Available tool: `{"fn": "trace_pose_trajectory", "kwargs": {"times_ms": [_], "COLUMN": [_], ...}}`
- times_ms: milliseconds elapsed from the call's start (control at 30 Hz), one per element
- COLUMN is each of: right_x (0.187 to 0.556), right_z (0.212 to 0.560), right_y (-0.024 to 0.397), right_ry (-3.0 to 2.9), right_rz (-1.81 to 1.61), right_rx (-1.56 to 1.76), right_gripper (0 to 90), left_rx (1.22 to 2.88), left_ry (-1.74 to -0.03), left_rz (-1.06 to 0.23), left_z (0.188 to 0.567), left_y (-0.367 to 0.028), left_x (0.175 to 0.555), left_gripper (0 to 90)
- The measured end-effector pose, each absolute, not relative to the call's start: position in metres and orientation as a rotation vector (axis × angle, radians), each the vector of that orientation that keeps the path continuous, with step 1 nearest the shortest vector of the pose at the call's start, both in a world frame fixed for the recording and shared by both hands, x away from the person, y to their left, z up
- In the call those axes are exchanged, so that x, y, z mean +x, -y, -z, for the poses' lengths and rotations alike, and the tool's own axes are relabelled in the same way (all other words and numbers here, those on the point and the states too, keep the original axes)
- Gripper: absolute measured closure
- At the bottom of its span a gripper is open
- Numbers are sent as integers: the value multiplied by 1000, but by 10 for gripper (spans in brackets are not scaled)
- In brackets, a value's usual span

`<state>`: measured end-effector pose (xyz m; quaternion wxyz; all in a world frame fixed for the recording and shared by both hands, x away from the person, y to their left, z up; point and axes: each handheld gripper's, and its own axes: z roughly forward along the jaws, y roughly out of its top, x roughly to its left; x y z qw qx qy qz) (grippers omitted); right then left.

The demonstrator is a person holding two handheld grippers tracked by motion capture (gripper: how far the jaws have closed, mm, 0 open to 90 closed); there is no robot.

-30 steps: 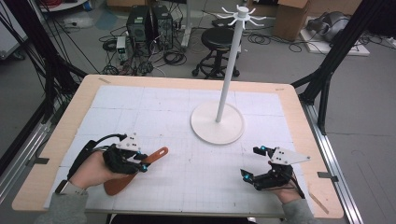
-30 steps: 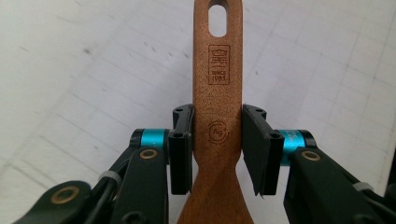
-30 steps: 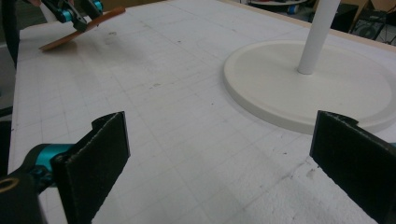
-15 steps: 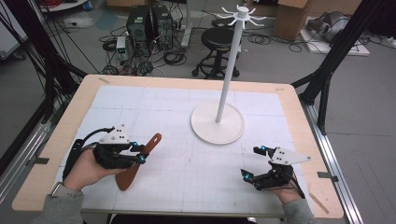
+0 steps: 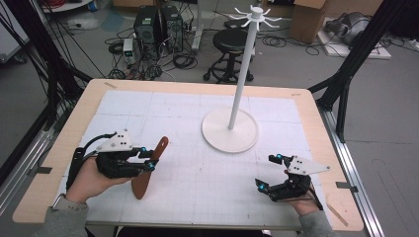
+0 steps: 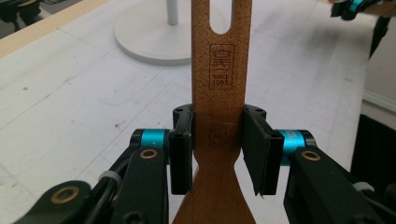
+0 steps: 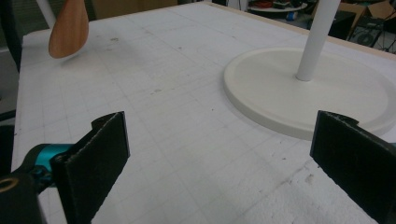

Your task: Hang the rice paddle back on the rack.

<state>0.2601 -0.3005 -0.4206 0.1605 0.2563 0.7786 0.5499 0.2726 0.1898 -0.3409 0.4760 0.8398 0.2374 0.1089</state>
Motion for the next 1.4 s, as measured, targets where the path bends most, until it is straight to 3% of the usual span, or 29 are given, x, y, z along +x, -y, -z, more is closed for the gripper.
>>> {"fn": "trace_pose_trajectory", "kwargs": {"times_ms": [567, 1067, 1400], "right_x": [258, 258, 257], "right_z": [417, 417, 417], "right_y": [302, 303, 303], "right_ry": [-2175, -2179, -2172], "right_rz": [-1593, -1595, -1605], "right_rx": [743, 749, 753], "right_gripper": [24, 24, 24], "left_rx": [1916, 1851, 1804], "left_ry": [-538, -371, -396], "left_rz": [-229, -239, -258], "left_z": [329, 295, 292], "left_y": [-183, -151, -150], "left_x": [276, 299, 319], "left_gripper": [652, 652, 652]}}
